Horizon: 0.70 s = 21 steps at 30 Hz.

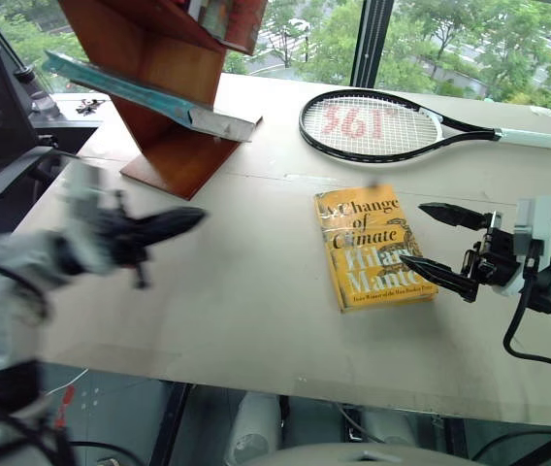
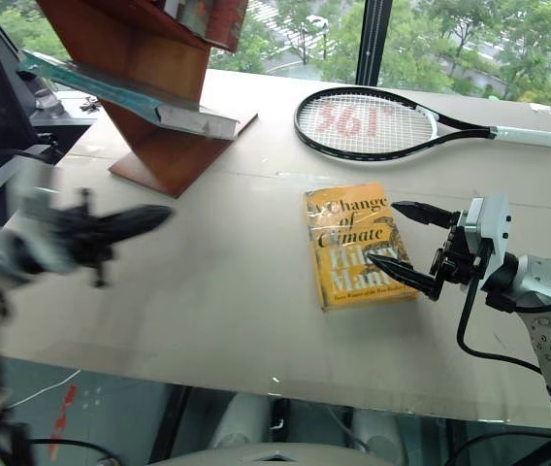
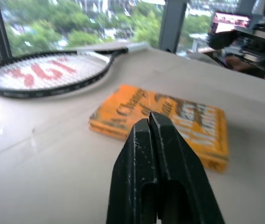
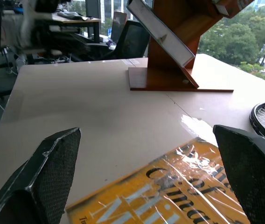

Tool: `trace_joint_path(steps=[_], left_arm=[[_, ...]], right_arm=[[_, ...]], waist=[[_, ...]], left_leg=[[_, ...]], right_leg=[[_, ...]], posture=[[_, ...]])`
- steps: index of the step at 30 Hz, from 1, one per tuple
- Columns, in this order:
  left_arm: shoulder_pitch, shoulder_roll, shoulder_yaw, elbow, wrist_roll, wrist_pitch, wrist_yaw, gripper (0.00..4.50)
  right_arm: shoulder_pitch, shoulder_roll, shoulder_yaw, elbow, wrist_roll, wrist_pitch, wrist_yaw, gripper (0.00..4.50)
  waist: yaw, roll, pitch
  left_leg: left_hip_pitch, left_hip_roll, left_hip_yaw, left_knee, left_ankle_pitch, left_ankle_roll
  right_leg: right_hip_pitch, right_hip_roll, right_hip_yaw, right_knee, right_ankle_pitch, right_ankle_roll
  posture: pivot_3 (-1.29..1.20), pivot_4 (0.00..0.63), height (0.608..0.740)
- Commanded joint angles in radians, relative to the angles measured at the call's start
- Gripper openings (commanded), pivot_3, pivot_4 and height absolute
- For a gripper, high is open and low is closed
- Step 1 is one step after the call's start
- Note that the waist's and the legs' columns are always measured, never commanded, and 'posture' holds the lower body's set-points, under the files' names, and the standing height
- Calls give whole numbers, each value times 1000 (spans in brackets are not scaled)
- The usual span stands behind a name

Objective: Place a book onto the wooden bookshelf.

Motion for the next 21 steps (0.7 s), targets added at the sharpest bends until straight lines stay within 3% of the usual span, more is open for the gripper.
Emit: trace_joint_path(steps=[1,5,13,16,21], left_arm=[[-93,-183,-135,64,266,-270,327,90],[-195,-269,-192,263,405,-466,474,90],[-397,-241,-81,569,463,-643,736,90],[-420,-218,-56,617,420,-651,722,90],[-345,-201,-147,514,288,-595,483,90]], right_arm=[[14,26,-76,-103,69,-26,-39,4500],[8,46,-107,-177,143,-10,-112,4500],[17,56,-88,-215,140,-21,-175,4500],[14,67,-83,-216,128,-33,-195,4500],[25,82,-79,-205,107,-44,-198,4500]], waist=[[4,-1,-1],[-10,0,-1],[-24,0,-1],[-26,0,-1],[-31,1,-1]], left_leg=[[0,-2,0,0,0,0],[3,-4,2,-1,0,0],[3,-4,2,-1,-1,1],[3,-4,2,-2,-1,1],[5,-2,4,-3,-1,1]], right_leg=[[1,0,0,0,0,0],[2,1,3,-1,0,0],[2,0,3,-2,0,1],[2,1,2,-1,0,1],[2,1,3,-1,0,1]], posture=[[0,150,739],[0,150,739],[0,150,739],[0,150,739],[0,150,739]])
